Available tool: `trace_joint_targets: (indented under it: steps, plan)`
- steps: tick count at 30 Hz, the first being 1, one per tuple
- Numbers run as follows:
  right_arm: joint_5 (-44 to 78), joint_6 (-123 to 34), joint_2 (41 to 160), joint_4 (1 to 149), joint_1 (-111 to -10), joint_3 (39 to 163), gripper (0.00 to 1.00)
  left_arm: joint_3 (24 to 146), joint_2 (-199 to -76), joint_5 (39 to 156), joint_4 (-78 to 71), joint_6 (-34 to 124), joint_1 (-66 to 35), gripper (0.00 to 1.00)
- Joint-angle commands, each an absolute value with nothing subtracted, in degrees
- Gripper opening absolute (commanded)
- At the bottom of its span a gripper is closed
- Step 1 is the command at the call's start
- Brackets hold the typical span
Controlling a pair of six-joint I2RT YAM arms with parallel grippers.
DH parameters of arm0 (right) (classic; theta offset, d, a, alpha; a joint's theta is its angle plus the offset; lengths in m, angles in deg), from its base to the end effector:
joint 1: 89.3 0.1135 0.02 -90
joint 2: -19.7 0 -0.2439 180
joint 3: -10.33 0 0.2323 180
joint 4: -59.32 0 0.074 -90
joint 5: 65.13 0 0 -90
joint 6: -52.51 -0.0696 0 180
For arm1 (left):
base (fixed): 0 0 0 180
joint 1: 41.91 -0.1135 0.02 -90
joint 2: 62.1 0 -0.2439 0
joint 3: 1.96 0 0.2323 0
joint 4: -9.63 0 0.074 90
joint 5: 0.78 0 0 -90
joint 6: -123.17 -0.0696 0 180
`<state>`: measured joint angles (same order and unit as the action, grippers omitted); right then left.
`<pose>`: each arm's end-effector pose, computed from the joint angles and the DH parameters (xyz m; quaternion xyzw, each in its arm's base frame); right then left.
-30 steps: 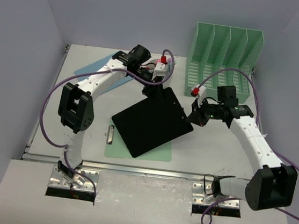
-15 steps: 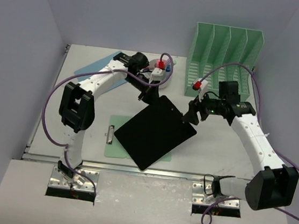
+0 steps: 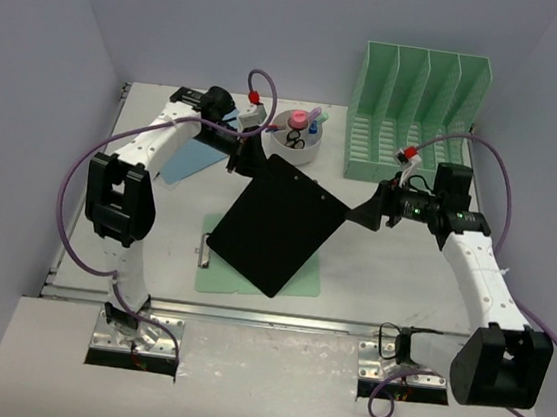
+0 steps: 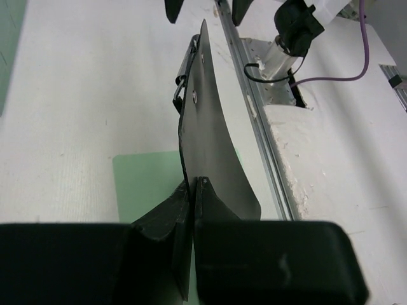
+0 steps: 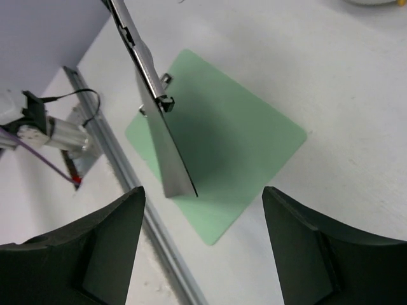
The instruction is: Organize the desk
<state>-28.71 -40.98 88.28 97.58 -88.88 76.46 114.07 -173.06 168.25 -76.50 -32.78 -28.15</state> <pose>0.2500 0.0578 0.2554 -0.1661 0.8161 0.4221 0.3580 0.3258 -0.1501 0.2756 0.5310 0.5586 -0.5432 0.3330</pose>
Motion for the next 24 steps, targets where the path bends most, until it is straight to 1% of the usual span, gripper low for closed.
trace_joint_targets:
  steps: [1, 8, 11, 16, 20, 24]
  plan:
    - [-35.33, -54.06, 84.31, 85.82, -88.86, 72.16, 0.75, 113.91, -169.94, 174.03, -76.62, -38.46, -28.28, 0.00]
    - [-34.72, -65.52, 85.43, 69.47, -87.99, 66.26, 0.75, 115.93, -171.17, 175.88, -79.51, -40.65, -28.28, 0.00]
    - [-34.80, -69.13, 87.10, 63.06, -86.67, 66.35, 0.73, 116.99, -171.87, 176.41, -80.75, -41.36, -28.37, 0.00]
    - [-34.37, -71.50, 89.66, 59.97, -83.77, 67.66, 0.67, 116.90, -172.22, 177.11, -80.75, -41.71, -28.37, 0.00]
    - [-33.84, -70.54, 91.50, 59.79, -82.27, 69.77, 0.63, 116.72, -172.31, 177.02, -80.75, -42.06, -28.28, 0.00]
    - [-33.22, -68.61, 93.52, 60.05, -81.04, 71.62, 0.61, 116.73, -172.49, 177.02, -80.75, -42.06, -28.28, 0.00]
